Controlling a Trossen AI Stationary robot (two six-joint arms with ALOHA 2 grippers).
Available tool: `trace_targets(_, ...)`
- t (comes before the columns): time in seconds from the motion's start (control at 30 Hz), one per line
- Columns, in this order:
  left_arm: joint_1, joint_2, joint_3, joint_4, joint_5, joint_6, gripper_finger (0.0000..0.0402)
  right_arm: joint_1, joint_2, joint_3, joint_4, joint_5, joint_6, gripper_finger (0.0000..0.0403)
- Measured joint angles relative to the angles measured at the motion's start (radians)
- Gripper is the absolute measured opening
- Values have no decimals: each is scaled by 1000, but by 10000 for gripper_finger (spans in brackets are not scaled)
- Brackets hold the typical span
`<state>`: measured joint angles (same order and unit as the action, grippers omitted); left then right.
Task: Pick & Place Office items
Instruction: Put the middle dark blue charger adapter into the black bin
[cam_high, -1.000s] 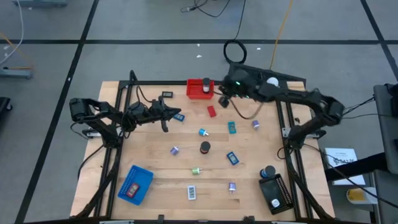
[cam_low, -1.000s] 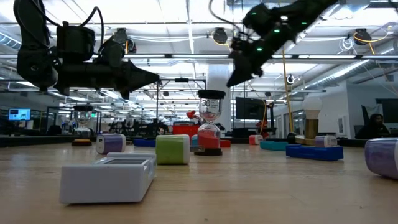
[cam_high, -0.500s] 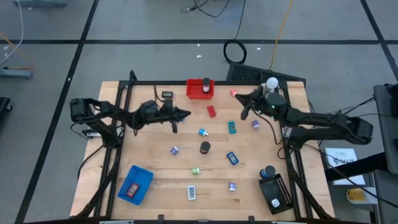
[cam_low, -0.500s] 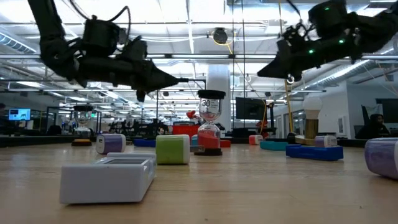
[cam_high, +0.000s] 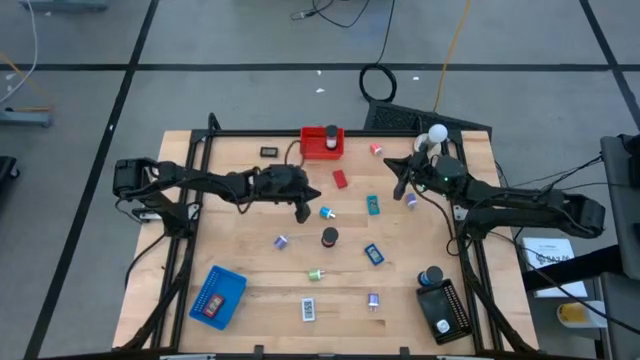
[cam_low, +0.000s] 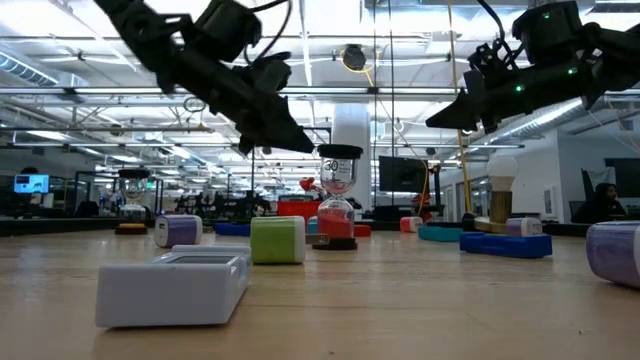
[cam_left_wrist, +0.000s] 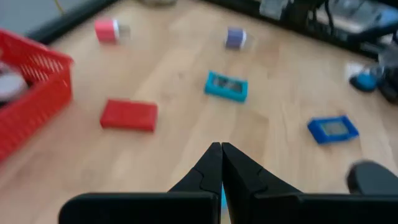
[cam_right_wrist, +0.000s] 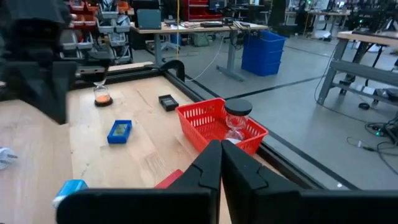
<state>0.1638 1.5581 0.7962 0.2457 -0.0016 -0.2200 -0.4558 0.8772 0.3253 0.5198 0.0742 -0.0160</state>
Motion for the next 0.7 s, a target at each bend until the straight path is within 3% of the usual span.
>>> trace_targets(0.27, -77, 0, 92, -321, -6, -167, 35, 0, 0, 0, 0, 0, -33, 4)
trace_targets(0.53, -171, 0, 105, -453, -93, -324, 121, 0, 0, 0, 0, 0, -33, 4)
trace_targets(0.7, -207, 0, 105, -564, -63, -480, 182, 0, 0, 0, 0, 0, -33, 4)
